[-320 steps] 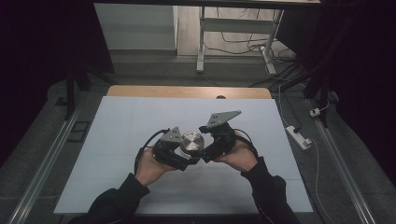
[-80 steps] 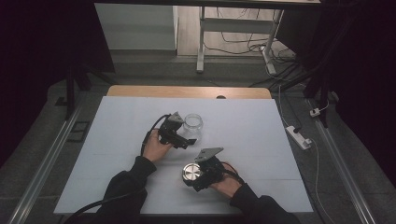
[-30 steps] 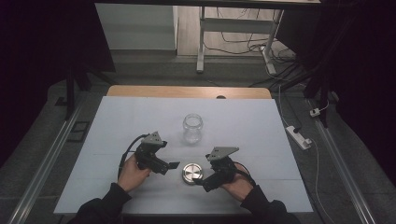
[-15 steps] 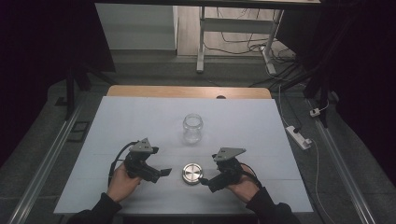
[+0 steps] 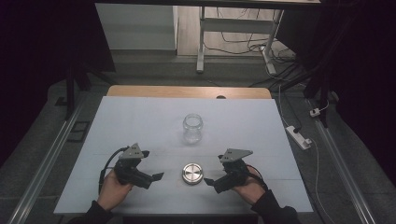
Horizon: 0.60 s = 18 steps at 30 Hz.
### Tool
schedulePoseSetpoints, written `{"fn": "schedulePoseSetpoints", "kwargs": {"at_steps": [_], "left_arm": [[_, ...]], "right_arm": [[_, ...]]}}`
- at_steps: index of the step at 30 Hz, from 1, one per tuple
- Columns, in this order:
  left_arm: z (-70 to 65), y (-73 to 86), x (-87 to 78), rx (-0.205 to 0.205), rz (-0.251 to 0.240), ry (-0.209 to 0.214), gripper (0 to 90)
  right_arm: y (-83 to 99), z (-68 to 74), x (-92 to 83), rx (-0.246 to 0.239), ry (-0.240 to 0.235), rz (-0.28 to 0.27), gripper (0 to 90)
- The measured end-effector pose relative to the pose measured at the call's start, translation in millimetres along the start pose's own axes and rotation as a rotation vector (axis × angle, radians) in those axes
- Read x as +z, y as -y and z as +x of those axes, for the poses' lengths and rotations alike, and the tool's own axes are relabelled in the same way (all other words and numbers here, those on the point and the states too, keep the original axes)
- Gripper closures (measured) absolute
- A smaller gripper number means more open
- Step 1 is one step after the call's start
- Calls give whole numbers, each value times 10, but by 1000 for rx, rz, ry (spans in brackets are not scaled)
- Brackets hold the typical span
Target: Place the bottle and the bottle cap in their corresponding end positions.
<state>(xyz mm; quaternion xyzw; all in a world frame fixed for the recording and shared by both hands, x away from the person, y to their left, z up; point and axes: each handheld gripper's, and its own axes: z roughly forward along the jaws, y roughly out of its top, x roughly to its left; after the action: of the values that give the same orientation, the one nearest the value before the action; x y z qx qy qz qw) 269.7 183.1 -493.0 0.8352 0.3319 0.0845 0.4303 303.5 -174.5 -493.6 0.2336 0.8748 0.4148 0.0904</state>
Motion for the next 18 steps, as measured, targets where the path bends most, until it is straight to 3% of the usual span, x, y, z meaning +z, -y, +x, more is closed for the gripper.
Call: {"fn": "schedulePoseSetpoints", "kwargs": {"at_steps": [18], "left_arm": [[-23, 269, -282, -50, -22, -56, 0]], "right_arm": [[155, -78, -203, 31, 61, 2, 0]]}}
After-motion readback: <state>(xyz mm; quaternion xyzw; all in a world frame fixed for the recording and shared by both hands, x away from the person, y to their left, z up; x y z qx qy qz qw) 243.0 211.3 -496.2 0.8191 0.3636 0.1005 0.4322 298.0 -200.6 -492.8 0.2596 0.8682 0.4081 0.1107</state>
